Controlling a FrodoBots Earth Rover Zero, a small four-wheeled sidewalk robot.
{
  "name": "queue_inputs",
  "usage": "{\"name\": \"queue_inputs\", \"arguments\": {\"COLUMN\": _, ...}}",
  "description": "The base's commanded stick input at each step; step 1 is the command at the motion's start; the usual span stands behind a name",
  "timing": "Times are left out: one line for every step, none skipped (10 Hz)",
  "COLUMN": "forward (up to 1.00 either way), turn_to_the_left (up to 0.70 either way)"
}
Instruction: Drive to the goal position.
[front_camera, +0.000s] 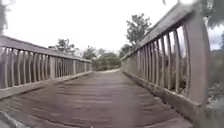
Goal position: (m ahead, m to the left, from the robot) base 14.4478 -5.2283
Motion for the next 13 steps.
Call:
{"name": "queue_inputs", "arguments": {"forward": 0.7, "turn_to_the_left": 0.0}}
{"name": "queue_inputs", "arguments": {"forward": 0.7, "turn_to_the_left": 0.0}}
{"name": "queue_inputs", "arguments": {"forward": 0.7, "turn_to_the_left": 0.0}}
{"name": "queue_inputs", "arguments": {"forward": 0.7, "turn_to_the_left": 0.0}}
{"name": "queue_inputs", "arguments": {"forward": 0.7, "turn_to_the_left": 0.0}}
{"name": "queue_inputs", "arguments": {"forward": 0.7, "turn_to_the_left": 0.0}}
{"name": "queue_inputs", "arguments": {"forward": 0.7, "turn_to_the_left": 0.0}}
{"name": "queue_inputs", "arguments": {"forward": 0.7, "turn_to_the_left": 0.0}}
{"name": "queue_inputs", "arguments": {"forward": 0.7, "turn_to_the_left": 0.0}}
{"name": "queue_inputs", "arguments": {"forward": 0.7, "turn_to_the_left": 0.0}}
{"name": "queue_inputs", "arguments": {"forward": 0.7, "turn_to_the_left": 0.0}}
{"name": "queue_inputs", "arguments": {"forward": 0.7, "turn_to_the_left": 0.0}}
{"name": "queue_inputs", "arguments": {"forward": 0.7, "turn_to_the_left": 0.0}}
